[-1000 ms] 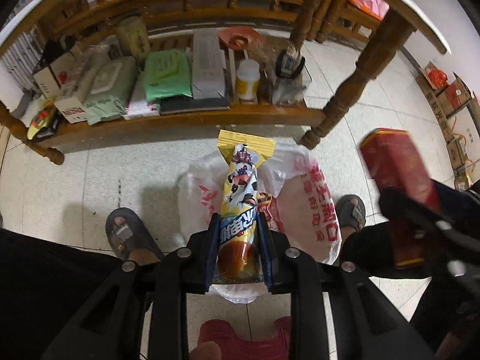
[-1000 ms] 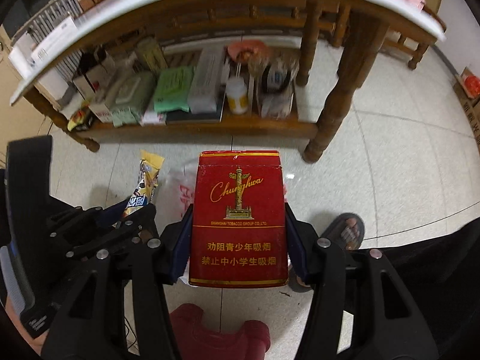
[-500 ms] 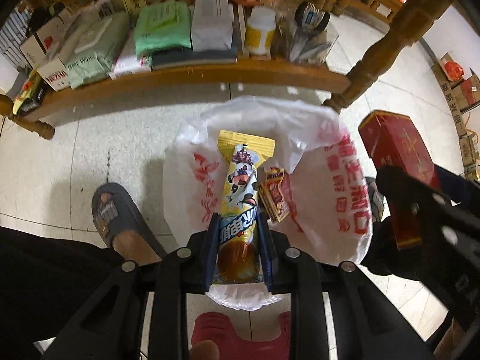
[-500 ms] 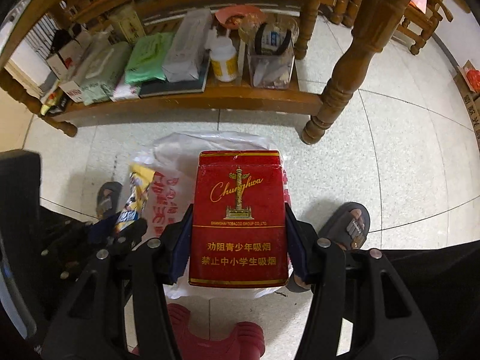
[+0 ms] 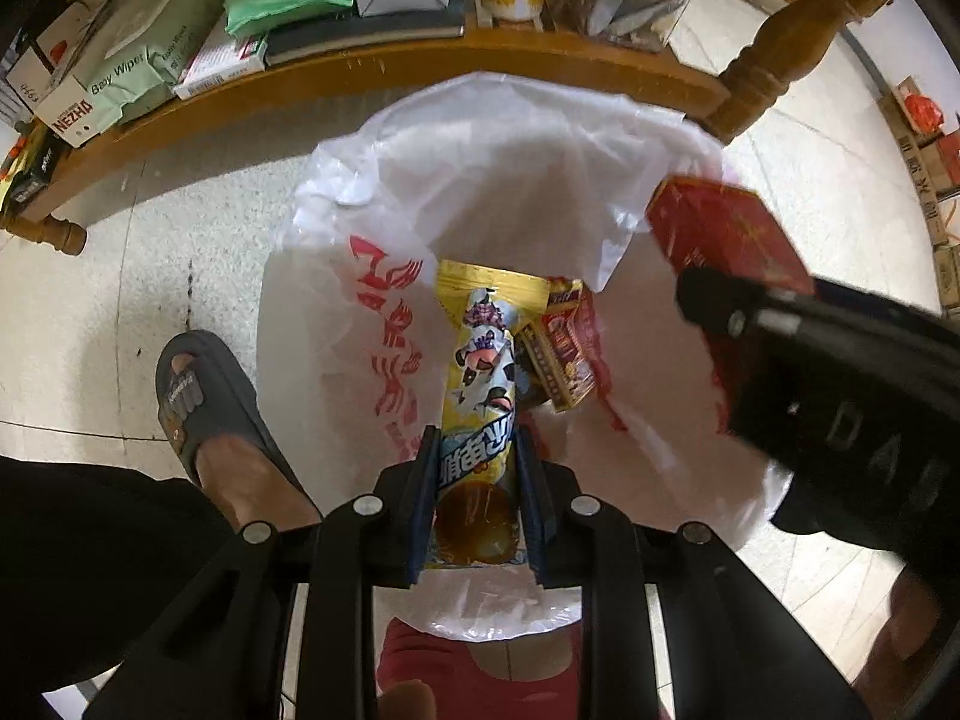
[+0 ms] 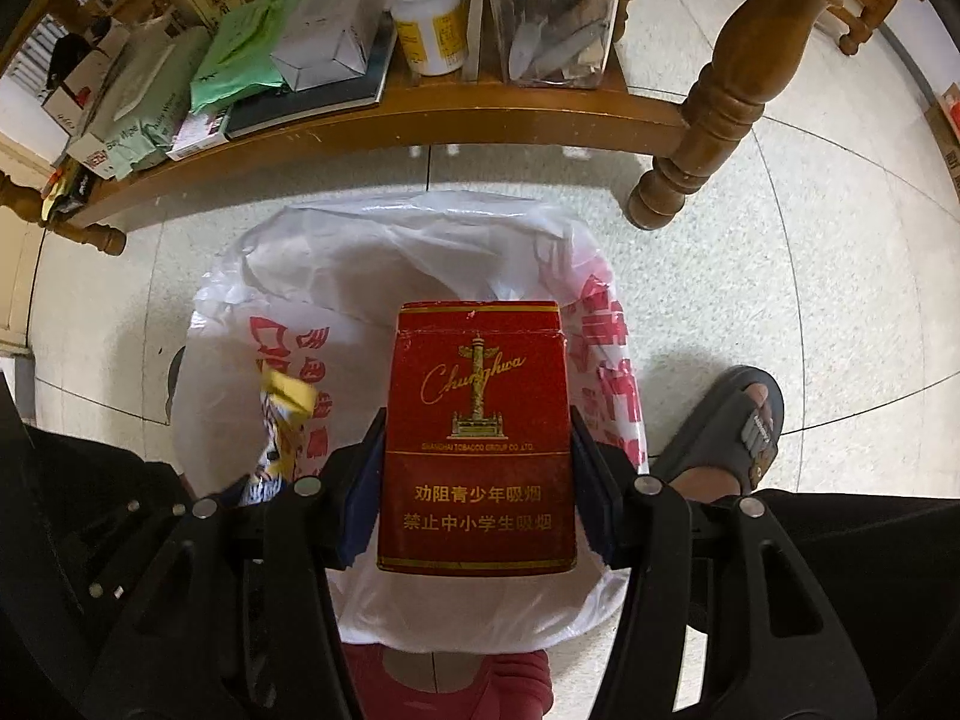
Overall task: Collect trash
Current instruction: 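Open both tools to drop the wrapper and red pack into the bag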
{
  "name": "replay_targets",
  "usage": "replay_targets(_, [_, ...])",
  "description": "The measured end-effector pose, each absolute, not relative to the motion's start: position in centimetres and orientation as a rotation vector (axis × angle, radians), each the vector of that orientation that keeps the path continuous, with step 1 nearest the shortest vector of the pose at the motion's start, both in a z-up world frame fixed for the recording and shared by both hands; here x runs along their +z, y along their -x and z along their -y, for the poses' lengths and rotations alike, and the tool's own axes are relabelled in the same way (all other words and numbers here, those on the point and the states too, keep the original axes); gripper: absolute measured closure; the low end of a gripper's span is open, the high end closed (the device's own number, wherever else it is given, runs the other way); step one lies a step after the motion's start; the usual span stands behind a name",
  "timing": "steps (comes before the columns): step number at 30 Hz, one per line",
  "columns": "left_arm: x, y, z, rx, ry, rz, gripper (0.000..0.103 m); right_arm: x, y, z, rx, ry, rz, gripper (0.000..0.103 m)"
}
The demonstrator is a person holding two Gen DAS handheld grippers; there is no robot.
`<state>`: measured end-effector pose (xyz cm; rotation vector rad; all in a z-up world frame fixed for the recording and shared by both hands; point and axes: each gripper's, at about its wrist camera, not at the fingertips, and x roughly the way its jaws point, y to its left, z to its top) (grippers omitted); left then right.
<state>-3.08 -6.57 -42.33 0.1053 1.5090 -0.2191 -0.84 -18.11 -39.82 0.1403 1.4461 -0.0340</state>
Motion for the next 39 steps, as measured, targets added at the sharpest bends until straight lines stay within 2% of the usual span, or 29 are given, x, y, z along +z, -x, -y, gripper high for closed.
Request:
replay_targets(4, [-42.7,2.8,5.9,-0.2,-0.081,-1.519,0.077,-40.6,0.8,18.3,-0.035,-0.162,-1.475,0.049])
replay_targets(6, [-42.7,2.7,5.8,-0.201,-0.07,-1.52,0.058,-40.9,0.7,18.1,-0.032,-0.155,-1.487,0.049])
replay_targets(7, [-42.7,2.7,5.8,-0.2,-0.07,-1.512,0.043,-41.0,0.6,18.1,-0.032,-0.153,-1.497,0.049])
replay_targets(8, [-42.6,2.7,5.7,-0.204,-0.066,-1.509,0.037,-41.0,0.6,18.0,-0.034,-0.153,-1.496,0.045])
replay_targets(11, [-42.5,2.7,5.8,-0.207,-0.071,-1.504,0.037,-40.9,0.5,17.9,-0.041,-0.148,-1.488,0.029])
replay_targets(15, [-42.3,2.7,6.0,-0.211,-0.079,-1.501,0.035,-40.7,0.5,18.2,-0.053,-0.152,-1.48,0.028])
replay_targets(17, [-42.1,2.7,6.1,-0.212,-0.081,-1.498,0.025,-40.6,0.5,18.3,-0.057,-0.16,-1.48,0.027])
replay_targets(24, [-41.7,2.7,6.3,-0.21,-0.097,-1.483,0.018,-40.5,0.5,18.5,-0.059,-0.162,-1.478,0.027])
replay_targets(27, [-41.5,2.7,6.2,-0.2,-0.11,-1.473,0.008,-40.3,0.6,18.6,-0.066,-0.169,-1.474,0.026])
replay_targets(39, [-39.0,2.6,5.8,-0.176,-0.108,-1.393,0.008,-36.2,1.5,19.9,-0.089,-0.228,-1.405,0.016])
